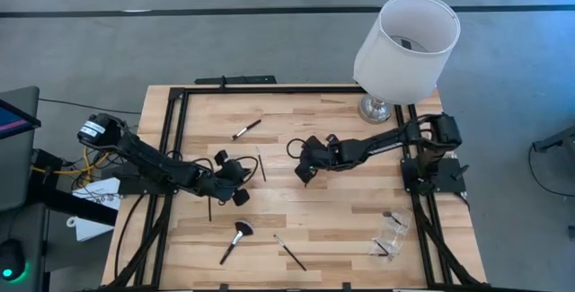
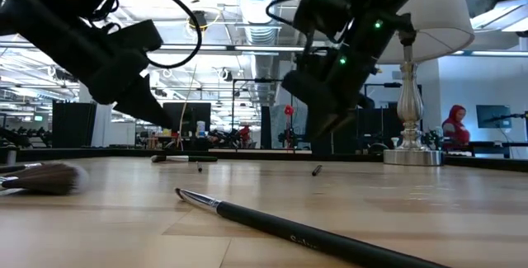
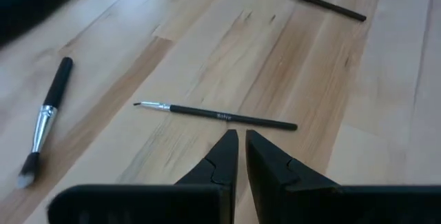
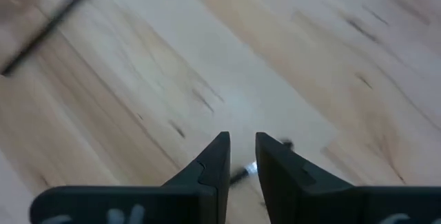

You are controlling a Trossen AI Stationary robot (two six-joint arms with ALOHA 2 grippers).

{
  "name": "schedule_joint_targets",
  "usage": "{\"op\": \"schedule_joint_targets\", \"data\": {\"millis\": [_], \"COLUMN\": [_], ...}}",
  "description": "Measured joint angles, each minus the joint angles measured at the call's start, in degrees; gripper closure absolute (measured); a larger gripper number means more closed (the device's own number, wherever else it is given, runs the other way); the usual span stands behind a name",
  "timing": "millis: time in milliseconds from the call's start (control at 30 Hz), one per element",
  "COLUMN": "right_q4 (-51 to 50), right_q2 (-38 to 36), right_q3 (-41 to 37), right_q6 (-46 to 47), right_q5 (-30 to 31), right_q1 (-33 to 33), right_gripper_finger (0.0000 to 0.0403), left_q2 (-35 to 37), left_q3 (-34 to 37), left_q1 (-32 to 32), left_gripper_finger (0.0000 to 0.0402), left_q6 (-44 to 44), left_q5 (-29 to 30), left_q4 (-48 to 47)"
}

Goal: Pick & Place Makeup Brushes
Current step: Put the black eyeshadow brush into the transparent organizer

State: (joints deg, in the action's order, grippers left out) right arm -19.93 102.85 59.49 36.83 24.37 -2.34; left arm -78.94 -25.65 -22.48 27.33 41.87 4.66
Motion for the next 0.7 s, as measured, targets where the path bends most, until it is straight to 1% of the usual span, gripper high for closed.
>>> {"op": "schedule_joint_targets", "data": {"millis": [433,567,633,700], "right_q4": [-2.0,-0.9,-1.8,0.0], "right_q2": [1.1,3.2,3.8,5.2], "right_q3": [-0.1,-0.1,-0.2,0.1], "right_q6": [4.7,4.7,4.7,4.8], "right_q5": [-0.2,-0.4,-0.6,-1.4], "right_q1": [-0.3,-0.2,0.0,0.1], "right_gripper_finger": [0.0273,0.0272,0.0276,0.0281], "left_q2": [0.2,0.2,0.2,0.2], "left_q3": [0.1,0.1,0.1,0.2], "left_q1": [-1.3,-1.5,-1.5,-1.5], "left_gripper_finger": [0.0374,0.0374,0.0374,0.0374], "left_q6": [-0.1,-0.1,-0.1,-0.1], "left_q5": [0.5,0.5,0.5,0.5], "left_q4": [2.1,2.5,2.7,3.1]}}
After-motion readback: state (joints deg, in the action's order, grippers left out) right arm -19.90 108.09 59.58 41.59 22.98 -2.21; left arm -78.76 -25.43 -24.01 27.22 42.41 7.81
